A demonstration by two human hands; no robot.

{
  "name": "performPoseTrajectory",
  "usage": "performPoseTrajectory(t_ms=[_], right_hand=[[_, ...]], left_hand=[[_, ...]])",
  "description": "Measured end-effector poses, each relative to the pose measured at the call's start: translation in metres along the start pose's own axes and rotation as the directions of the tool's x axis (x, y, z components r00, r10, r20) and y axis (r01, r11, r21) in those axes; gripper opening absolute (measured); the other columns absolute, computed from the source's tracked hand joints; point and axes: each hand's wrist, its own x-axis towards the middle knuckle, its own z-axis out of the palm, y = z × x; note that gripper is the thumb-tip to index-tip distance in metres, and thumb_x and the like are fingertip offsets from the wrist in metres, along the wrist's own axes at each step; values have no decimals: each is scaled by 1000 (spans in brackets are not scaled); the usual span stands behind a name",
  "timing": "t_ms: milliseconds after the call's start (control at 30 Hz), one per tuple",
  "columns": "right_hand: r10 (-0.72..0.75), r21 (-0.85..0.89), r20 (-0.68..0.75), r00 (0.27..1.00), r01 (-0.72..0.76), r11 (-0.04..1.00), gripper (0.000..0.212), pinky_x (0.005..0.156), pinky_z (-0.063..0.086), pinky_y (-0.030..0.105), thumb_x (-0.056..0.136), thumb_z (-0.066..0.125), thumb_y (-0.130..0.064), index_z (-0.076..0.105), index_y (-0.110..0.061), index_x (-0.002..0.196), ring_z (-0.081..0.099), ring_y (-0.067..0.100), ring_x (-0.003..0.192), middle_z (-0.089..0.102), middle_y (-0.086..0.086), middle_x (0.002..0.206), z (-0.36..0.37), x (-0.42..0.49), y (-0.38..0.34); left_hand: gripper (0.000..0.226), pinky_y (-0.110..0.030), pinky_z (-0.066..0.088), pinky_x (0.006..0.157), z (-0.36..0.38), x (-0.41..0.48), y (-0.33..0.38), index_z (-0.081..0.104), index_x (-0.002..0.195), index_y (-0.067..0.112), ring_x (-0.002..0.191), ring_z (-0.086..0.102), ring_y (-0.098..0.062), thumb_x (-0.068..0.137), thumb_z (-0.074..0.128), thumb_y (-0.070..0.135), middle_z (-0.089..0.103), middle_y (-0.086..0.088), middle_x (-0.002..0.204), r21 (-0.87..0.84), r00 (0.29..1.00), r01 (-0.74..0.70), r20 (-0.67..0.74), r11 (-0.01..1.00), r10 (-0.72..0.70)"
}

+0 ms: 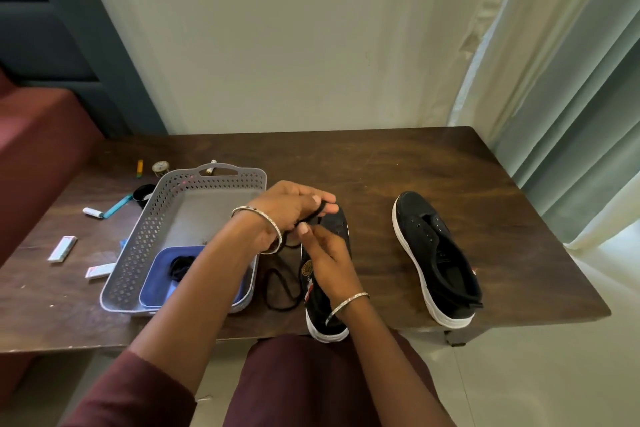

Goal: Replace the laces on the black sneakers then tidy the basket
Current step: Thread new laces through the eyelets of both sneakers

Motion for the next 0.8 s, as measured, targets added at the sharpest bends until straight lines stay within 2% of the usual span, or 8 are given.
performPoseTrajectory(t_ms=[200, 300, 400, 500, 600, 700, 733, 800], right_hand=[[147, 353, -30, 989, -127, 927, 15, 87, 45, 36, 96, 53, -14, 58, -11, 82, 59, 25, 87, 65, 14, 83, -6, -14, -19], [248, 471, 44, 968, -239, 849, 17, 72, 51, 37, 100, 47, -14, 56, -9, 86, 57, 26, 63, 58, 9, 65, -21, -24, -35], [294, 234, 98, 951, -309, 922, 23, 47, 36, 25, 101, 53, -23, 65, -4, 99, 30, 11, 44, 43, 0, 57, -53, -32, -46], [258, -113, 27, 966, -254, 961, 29, 46, 27, 18, 99, 57, -31, 73, -7, 98, 30, 4, 47, 44, -10, 55, -102, -39, -59], [179, -125, -42, 983, -183, 975, 31, 49, 27, 19, 96, 58, -34, 73, -7, 92, 27, 6, 49, 29, -8, 55, -143, -45, -73], [141, -48, -174, 975, -152, 987, 31, 49, 27, 21, 97, 57, -34, 72, -6, 92, 27, 8, 49, 30, -3, 59, -164, -44, -76], [129, -40, -211, 969, -140, 989, 31, 47, 27, 20, 98, 57, -33, 72, -7, 91, 27, 8, 48, 31, -3, 60, -167, -42, -75], [96, -75, -239, 966, -117, 990, 30, 46, 26, 19, 99, 57, -33, 72, -11, 88, 28, 8, 48, 31, -1, 60, -163, -39, -73]], left_hand=[[25, -3, 40, 45, -3, -2, -2, 69, 118, 6, 72, 64, 3, 94, 61, 5, 73, -5, 109, 35, 990, -52, -129, 998, 56], [13, -8, 51, 62, -8, 6, -15, 75, 102, 7, 70, 67, -1, 89, 69, 7, 75, -4, 94, 107, 957, -102, -260, 989, 127], [12, -27, 58, 78, -15, 12, -30, 74, 77, 26, 71, 71, -4, 86, 76, 18, 75, 9, 75, 288, 870, -53, -457, 956, 186], [17, -29, 56, 78, -26, 17, -43, 70, 77, 23, 61, 71, -5, 92, 67, 17, 74, 10, 68, 230, 806, 2, -577, 973, 135], [10, -38, 60, 80, -34, 25, -55, 66, 88, 10, 56, 70, -14, 95, 60, 12, 73, 1, 63, 9, 803, 50, -594, 999, -35], [12, -20, 49, 42, -34, 26, -58, 61, 97, 1, 50, 63, -13, 99, 52, 9, 72, -8, 71, -164, 798, 99, -577, 982, -177], [12, -17, 43, 37, -32, 24, -59, 62, 95, 5, 52, 62, -13, 99, 52, 10, 72, -9, 75, -135, 797, 123, -577, 983, -179], [15, -23, 51, 52, -28, 19, -60, 68, 90, 13, 65, 64, -18, 97, 56, 15, 73, -9, 84, 134, 807, 163, -589, 978, -54]])
